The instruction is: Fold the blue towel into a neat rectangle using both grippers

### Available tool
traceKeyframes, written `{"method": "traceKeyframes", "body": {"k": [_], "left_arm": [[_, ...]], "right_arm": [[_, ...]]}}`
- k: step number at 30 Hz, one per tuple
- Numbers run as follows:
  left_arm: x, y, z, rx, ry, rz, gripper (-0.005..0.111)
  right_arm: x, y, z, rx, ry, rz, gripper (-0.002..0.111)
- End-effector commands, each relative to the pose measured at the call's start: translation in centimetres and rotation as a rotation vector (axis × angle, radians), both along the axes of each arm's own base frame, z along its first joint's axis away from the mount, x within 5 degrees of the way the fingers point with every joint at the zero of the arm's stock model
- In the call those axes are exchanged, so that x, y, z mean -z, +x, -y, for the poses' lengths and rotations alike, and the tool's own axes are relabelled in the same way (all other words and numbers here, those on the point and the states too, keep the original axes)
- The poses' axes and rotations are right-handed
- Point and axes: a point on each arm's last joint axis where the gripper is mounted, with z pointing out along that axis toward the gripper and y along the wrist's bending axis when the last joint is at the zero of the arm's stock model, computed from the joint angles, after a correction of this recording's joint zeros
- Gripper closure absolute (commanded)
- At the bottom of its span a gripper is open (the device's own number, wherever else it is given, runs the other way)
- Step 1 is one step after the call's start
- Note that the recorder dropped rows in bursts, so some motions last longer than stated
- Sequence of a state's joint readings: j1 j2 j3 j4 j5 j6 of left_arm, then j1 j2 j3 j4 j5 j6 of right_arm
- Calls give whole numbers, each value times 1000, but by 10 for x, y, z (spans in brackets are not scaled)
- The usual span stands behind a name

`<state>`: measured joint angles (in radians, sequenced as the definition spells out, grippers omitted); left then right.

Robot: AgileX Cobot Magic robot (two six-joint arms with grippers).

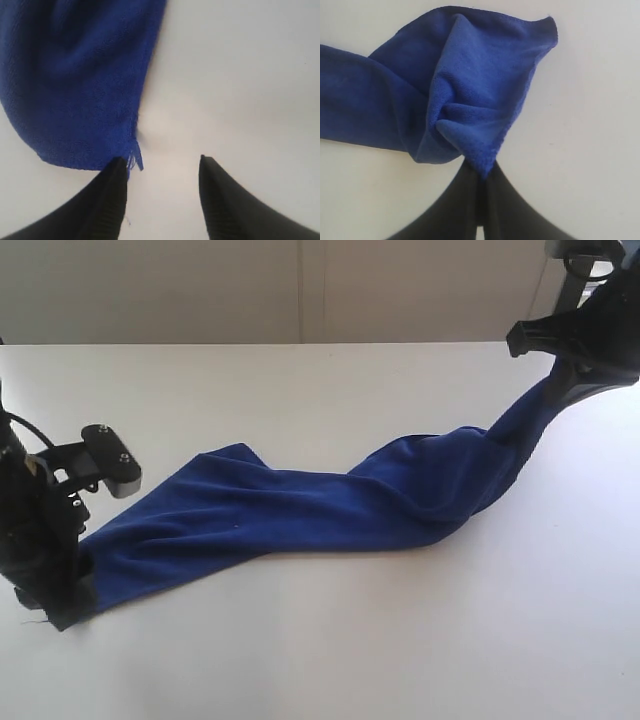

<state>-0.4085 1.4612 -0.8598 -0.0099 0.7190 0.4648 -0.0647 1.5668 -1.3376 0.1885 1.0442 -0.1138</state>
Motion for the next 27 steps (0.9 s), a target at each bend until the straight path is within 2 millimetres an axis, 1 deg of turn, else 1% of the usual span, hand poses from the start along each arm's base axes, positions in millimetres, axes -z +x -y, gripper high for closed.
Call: {"method": "traceKeyframes", "body": {"k": [1, 2, 3, 8, 13, 17, 18, 19, 20, 22, 27], "left_arm": [[8, -5, -1, 79, -4, 18, 39], [10, -5, -1, 94, 3, 26, 35], [11, -5, -2, 100, 11, 34, 34], [12, -3, -9, 165, 93, 67, 34], [14, 1, -8, 193, 95, 100, 34], [33, 1, 5, 311, 144, 48, 34], [35, 2, 7, 372, 206, 63, 34], [36, 3, 6, 382, 240, 77, 34], [35, 7, 5, 355, 269, 116, 34], [36, 9, 6, 340, 259, 134, 34], [54, 12, 9, 352, 274, 87, 34]], "right_arm": [[-2, 0, 2, -4, -3, 22, 108], [-2, 0, 2, -4, -3, 22, 108], [-2, 0, 2, -4, -3, 22, 108], [-3, 0, 2, -3, -4, 25, 108], [-3, 0, 2, -2, -4, 30, 108], [-3, 0, 2, -4, -5, 30, 108], [-3, 0, 2, -4, -5, 30, 108], [-3, 0, 2, -4, -5, 30, 108], [-3, 0, 2, -4, -5, 30, 108], [-3, 0, 2, -4, -5, 30, 108], [-2, 0, 2, -4, -5, 26, 108]]}}
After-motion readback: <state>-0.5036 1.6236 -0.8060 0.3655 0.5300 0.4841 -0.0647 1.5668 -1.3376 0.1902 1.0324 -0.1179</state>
